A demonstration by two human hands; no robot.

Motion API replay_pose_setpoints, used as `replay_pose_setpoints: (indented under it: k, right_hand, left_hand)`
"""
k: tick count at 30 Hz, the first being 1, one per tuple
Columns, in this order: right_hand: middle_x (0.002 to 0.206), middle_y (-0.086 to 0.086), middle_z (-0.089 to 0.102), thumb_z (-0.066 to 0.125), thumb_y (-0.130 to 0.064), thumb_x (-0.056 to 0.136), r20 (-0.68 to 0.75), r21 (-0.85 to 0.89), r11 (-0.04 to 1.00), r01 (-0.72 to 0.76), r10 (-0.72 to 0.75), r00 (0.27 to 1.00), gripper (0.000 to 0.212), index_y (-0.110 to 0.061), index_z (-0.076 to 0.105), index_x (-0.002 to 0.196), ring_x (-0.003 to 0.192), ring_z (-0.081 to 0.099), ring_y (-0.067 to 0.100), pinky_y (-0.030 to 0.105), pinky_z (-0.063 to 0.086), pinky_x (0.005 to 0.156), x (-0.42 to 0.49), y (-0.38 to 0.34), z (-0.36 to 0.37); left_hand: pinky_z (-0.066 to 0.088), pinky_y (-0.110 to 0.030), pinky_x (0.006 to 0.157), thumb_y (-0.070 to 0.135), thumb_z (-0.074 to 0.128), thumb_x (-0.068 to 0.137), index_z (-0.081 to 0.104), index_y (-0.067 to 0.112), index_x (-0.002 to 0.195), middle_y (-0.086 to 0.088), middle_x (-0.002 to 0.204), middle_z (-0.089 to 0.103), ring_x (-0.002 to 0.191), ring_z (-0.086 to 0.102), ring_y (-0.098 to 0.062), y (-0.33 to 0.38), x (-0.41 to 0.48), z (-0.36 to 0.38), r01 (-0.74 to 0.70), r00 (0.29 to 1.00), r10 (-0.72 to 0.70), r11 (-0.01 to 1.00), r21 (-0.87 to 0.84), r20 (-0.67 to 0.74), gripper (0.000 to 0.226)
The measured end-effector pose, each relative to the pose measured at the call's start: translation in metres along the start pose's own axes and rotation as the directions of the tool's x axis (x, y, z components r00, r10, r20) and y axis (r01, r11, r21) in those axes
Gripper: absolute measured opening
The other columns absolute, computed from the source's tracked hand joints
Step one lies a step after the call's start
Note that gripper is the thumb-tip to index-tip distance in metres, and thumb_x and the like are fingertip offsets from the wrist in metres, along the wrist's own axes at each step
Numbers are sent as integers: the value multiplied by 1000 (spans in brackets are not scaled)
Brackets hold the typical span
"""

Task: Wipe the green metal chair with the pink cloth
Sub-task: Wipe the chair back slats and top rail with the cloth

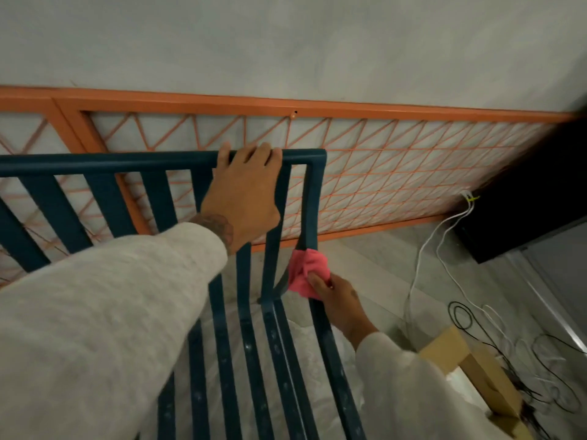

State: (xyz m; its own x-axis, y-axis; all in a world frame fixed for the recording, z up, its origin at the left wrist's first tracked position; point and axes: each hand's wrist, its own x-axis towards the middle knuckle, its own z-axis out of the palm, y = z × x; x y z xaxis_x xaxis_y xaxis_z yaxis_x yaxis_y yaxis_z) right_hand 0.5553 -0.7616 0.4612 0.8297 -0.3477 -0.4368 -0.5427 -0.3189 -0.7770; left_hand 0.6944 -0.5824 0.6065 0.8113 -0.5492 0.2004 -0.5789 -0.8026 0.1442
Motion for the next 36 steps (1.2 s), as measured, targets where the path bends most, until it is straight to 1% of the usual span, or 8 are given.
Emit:
replay_pose_setpoints:
  k: [6,13,17,20,23,29,32,36]
  right_hand:
    - [91,0,71,58,-52,93,142,-114,987,-109,125,982,37,-17,69,100,82,66,13,25,52,79,-11,18,-17]
    - [86,-1,68,64,-40,94,-33,-23,1000,11,-12,999,24,-17,63,102,79,66,16,19,55,74,-7,-1,11]
    - [101,3,74,70,-42,88,150,18,991,-136,131,980,42,-11,68,115,92,70,17,37,55,95,-38,38,-11]
    - [104,3,76,78,-49,77,232,19,965,-260,249,940,55,-9,71,114,98,70,19,37,51,100,-63,63,-22]
    - [100,3,75,80,-45,76,224,-86,967,-239,253,941,45,-10,72,103,92,69,18,30,53,92,-59,52,-25]
    - [107,7,65,69,-35,91,27,-183,978,-96,103,994,40,-11,54,120,79,59,10,14,46,56,-47,34,7]
    - [110,9,58,55,-40,98,-27,-314,943,-107,104,994,44,-12,39,128,92,58,22,31,50,80,-62,46,17]
    - [111,9,55,50,-38,99,-139,-602,788,-130,56,989,39,-14,33,125,97,62,29,45,51,91,-91,62,29]
  left_hand:
    - [10,-56,117,21,67,71,32,10,147,-9,148,36,139,30,-31,2,-1,5,17,1000,-17,1000,13,-12,84]
    - [10,-53,119,21,64,77,29,9,148,-12,154,30,143,24,-32,2,-6,7,24,999,-23,1000,14,-26,80]
    - [18,-43,120,8,53,89,28,12,150,-8,158,26,147,20,-24,24,-58,26,7,994,-35,965,-263,-103,67]
    - [37,-28,102,2,46,93,46,20,141,-3,148,44,131,47,-22,58,-121,61,299,951,-185,756,-583,247,52]
    - [39,-23,94,3,45,96,63,20,125,-1,129,62,117,58,-20,90,-167,107,530,816,-184,618,-581,548,38]
    - [46,-27,82,15,48,97,67,20,111,3,96,67,89,60,-12,123,-175,132,672,737,-167,290,-681,655,25]
    - [46,-33,96,10,48,93,64,18,114,1,111,66,103,59,-13,130,-178,134,766,640,-147,46,-641,754,28]
    - [48,-35,94,9,46,92,66,14,108,-9,115,68,110,61,-21,135,-190,140,851,520,-99,-24,-524,849,26]
